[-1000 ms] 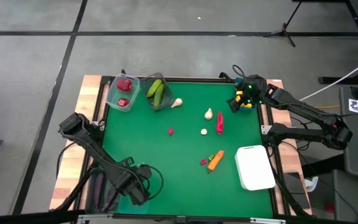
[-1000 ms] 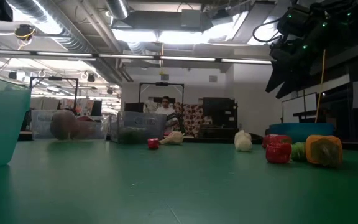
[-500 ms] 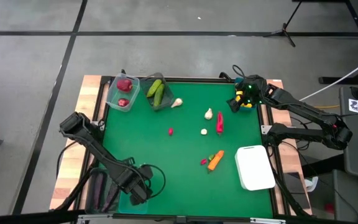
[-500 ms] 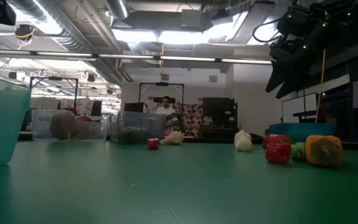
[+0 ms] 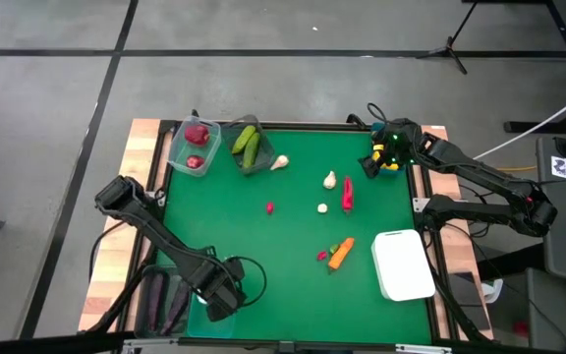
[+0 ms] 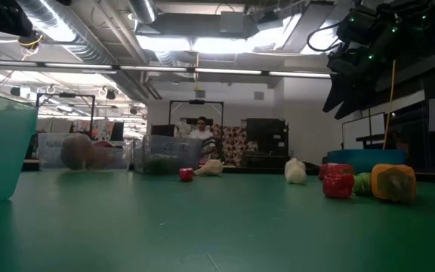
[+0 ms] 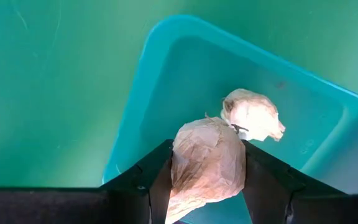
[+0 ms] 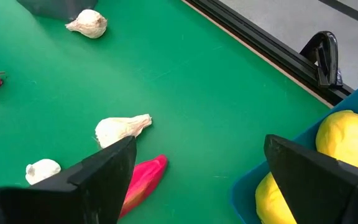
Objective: Sort produce into baskets
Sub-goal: Put the garlic into the green bin
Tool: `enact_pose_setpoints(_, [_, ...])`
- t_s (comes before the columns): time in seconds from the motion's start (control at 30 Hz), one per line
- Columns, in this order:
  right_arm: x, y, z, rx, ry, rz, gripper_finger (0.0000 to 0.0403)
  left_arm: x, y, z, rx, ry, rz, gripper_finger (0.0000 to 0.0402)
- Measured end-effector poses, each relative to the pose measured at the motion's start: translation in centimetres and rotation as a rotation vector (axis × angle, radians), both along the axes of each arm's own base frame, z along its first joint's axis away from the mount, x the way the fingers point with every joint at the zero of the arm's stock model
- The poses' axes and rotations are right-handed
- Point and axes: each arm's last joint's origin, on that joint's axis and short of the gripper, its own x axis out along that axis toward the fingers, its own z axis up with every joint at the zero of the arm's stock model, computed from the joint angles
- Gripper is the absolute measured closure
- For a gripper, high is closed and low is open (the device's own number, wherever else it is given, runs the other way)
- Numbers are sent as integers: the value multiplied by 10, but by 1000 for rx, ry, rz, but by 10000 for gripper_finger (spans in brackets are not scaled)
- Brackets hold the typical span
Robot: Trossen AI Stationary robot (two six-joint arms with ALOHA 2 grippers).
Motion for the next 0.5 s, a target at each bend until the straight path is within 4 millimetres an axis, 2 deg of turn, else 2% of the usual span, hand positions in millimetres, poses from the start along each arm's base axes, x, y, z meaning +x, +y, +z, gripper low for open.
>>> enact_pose_setpoints(0.33, [0,0,0,-2,1,2,52,8,5,0,-29,-23,-8,239])
enact_pose_setpoints(0.5, [0,0,0,-2,1,2,52,13,9,0,-78,-13,12,186])
